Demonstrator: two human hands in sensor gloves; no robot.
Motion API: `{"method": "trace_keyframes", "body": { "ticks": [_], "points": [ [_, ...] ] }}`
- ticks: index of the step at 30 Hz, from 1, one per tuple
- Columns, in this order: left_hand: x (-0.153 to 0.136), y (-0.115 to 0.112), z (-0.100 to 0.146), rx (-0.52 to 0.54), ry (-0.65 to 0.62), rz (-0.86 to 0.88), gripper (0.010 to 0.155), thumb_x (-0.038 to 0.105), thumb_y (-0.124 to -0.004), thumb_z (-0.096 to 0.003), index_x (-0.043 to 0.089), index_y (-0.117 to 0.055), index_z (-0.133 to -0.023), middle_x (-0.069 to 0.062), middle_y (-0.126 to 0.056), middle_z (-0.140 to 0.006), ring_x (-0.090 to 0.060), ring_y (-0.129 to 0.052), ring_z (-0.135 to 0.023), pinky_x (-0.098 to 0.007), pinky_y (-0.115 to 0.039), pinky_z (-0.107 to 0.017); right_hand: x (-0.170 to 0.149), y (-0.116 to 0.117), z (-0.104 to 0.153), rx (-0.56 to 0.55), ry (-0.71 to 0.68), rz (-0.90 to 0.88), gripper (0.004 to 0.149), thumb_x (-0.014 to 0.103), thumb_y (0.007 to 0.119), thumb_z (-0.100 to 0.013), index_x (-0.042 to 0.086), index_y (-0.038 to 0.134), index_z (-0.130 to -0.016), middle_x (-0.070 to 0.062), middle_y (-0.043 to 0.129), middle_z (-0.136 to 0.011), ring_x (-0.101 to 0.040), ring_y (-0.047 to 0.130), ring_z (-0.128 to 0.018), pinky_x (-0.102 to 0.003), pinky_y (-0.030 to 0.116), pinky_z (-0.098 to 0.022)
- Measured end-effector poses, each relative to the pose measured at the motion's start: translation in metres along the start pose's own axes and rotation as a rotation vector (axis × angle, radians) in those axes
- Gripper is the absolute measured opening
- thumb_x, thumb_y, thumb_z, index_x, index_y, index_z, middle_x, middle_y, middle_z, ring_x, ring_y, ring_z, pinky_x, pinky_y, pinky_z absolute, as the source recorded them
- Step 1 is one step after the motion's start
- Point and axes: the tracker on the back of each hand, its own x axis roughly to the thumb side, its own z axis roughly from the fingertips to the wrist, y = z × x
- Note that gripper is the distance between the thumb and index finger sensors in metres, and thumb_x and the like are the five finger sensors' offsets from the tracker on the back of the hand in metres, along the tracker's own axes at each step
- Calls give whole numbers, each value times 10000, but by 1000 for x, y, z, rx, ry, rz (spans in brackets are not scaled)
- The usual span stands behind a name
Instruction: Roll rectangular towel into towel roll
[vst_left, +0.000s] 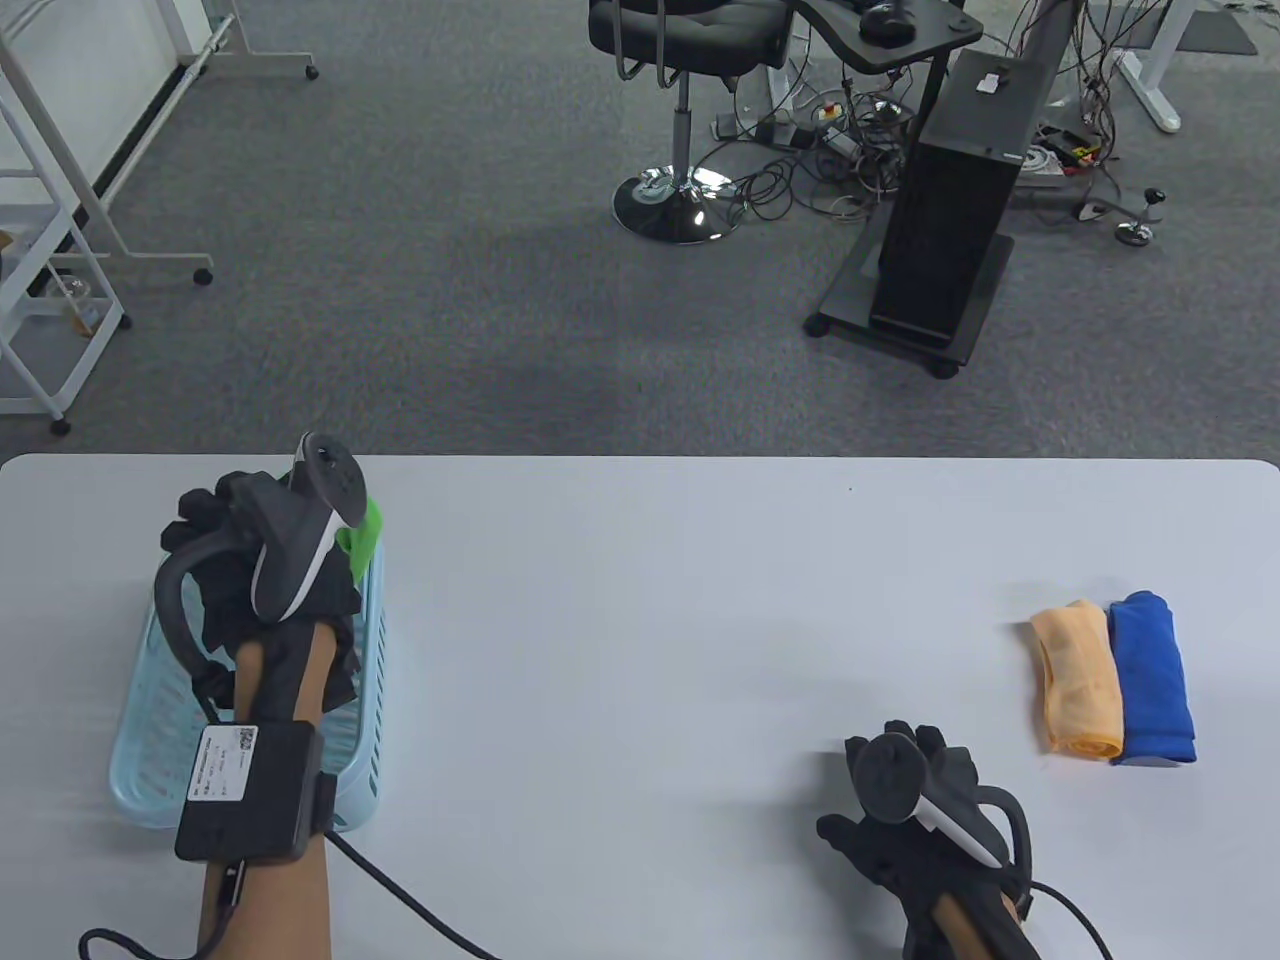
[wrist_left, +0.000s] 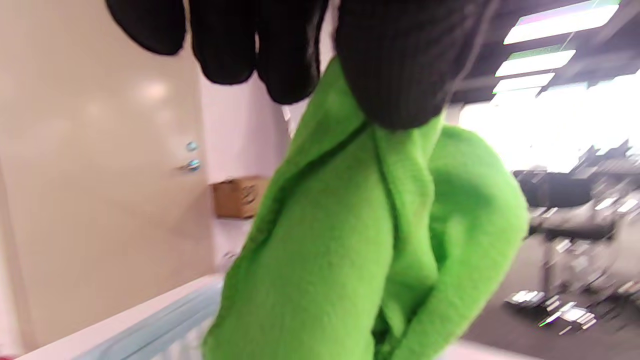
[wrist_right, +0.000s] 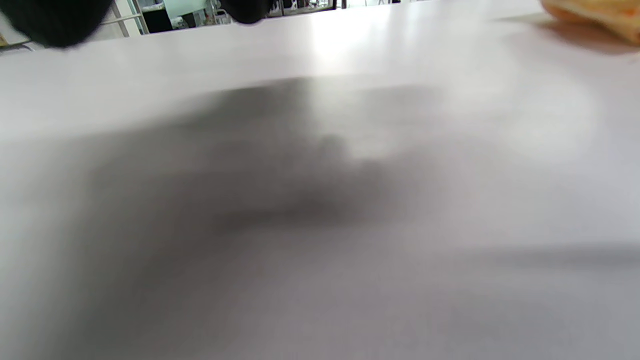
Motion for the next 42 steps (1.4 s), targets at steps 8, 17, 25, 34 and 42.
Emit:
{"method": "trace_keyframes", "body": {
  "ticks": [8, 17, 25, 34, 42],
  "points": [
    [73, 19, 84, -81, -451, 245, 522, 413, -829, -377, 244, -848, -871, -65, -1063, -679, -305, -996, -758, -581, -725, -617, 5, 1, 1, 12, -30, -1, 905, 604, 669, -322, 199, 352, -1067, -166, 143, -1070, -423, 124, -993, -681, 193, -685],
    [102, -161, 166, -521, -528, 471, 501, 377, -813, -386, 236, -815, -867, -72, -1031, -682, -317, -972, -758, -591, -718, -601, 5, 3, 1, 19, -41, -1, 902, 604, 668, -321, 195, 365, -1066, -168, 152, -1070, -427, 133, -993, -681, 198, -683],
    [85, -222, 193, -508, -526, 576, 499, 385, -819, -376, 215, -835, -845, -81, -1062, -696, -335, -998, -761, -589, -746, -579, 13, -1, 3, 15, -103, -55, 814, 531, 725, -328, 188, 521, -1037, -155, 318, -1084, -418, 287, -1016, -684, 252, -692],
    [85, -211, 193, -577, -628, 993, 495, 374, -834, -377, 198, -839, -840, -111, -1060, -716, -353, -996, -759, -593, -751, -558, 40, 2, 11, 17, -225, -245, 733, 548, 731, -304, 196, 686, -945, -122, 531, -1047, -368, 559, -993, -680, 400, -699],
    [73, -207, 187, -315, -592, 570, 477, 327, -828, -378, 231, -831, -846, -65, -1027, -533, -281, -1028, -643, -600, -739, -576, 6, -15, 3, -200, -75, -299, 465, 395, 768, -307, 152, 933, -667, -58, 824, -866, -315, 821, -847, -643, 527, -671]
  ]
}}
